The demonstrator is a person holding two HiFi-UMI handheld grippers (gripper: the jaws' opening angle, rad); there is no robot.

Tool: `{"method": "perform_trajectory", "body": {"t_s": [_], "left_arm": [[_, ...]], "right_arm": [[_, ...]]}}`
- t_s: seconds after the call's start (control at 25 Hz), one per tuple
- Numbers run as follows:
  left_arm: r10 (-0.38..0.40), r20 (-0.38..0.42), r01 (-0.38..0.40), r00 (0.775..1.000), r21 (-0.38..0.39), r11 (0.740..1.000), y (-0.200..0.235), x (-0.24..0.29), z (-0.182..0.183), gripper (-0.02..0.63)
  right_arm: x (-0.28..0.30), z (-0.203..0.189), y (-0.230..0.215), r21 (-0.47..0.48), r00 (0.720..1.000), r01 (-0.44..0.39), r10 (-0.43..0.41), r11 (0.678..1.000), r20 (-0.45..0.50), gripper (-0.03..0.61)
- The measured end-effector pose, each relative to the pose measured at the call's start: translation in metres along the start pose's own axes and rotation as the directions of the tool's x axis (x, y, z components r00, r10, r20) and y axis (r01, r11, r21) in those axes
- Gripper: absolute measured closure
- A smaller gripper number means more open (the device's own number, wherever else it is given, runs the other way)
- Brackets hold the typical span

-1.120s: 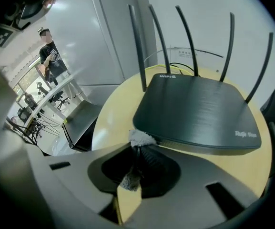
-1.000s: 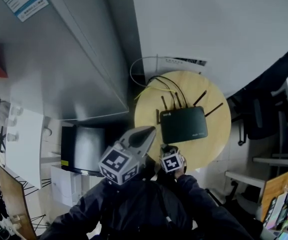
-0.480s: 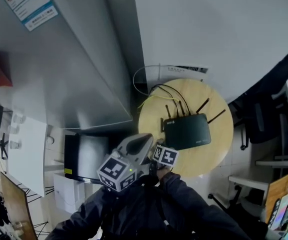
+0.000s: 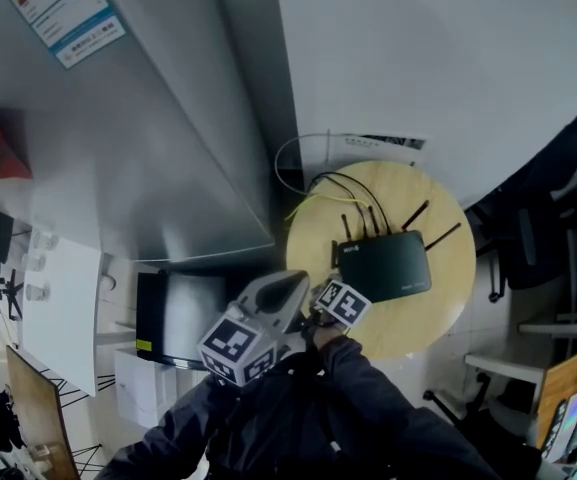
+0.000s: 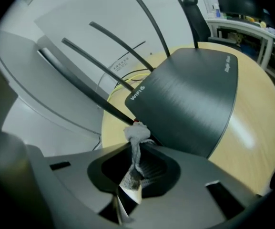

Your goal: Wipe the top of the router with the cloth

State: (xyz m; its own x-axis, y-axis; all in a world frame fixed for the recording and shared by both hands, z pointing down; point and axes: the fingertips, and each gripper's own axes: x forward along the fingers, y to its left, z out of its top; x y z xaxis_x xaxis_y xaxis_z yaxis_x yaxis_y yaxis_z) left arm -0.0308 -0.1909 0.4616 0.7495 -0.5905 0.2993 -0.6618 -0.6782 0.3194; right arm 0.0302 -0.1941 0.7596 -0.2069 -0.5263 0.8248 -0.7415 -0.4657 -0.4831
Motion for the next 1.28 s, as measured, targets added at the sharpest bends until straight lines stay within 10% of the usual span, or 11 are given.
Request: {"method": "perform_trajectory", "body": {"t_s": [0.36, 1.0, 1.28], "left_arm": [[-0.023, 0.029, 0.023, 0.999, -0.001, 1.000, -0.005, 0.002, 0.004, 0.612], [-0.114, 0.028, 0.114, 0.993, -0.005, 0.993, -0.032, 0.024, -0.002, 0.612], [-0.127, 0.036, 0.127, 0.991, -0.004, 0.992, -0.036, 0.026, -0.002, 0.612]], "right_arm": [[-0.009, -0.009, -0.008, 0.038, 1.000, -0.013, 0.014, 0.999, -0.025, 0.506], [-0.052, -0.041, -0.071, -0.165, 0.995, -0.048, 0.033, 0.985, -0.092, 0.506], [-0.064, -0.044, -0.050, -0.353, 0.964, -0.248, 0.195, 0.902, -0.178, 0.506]]}}
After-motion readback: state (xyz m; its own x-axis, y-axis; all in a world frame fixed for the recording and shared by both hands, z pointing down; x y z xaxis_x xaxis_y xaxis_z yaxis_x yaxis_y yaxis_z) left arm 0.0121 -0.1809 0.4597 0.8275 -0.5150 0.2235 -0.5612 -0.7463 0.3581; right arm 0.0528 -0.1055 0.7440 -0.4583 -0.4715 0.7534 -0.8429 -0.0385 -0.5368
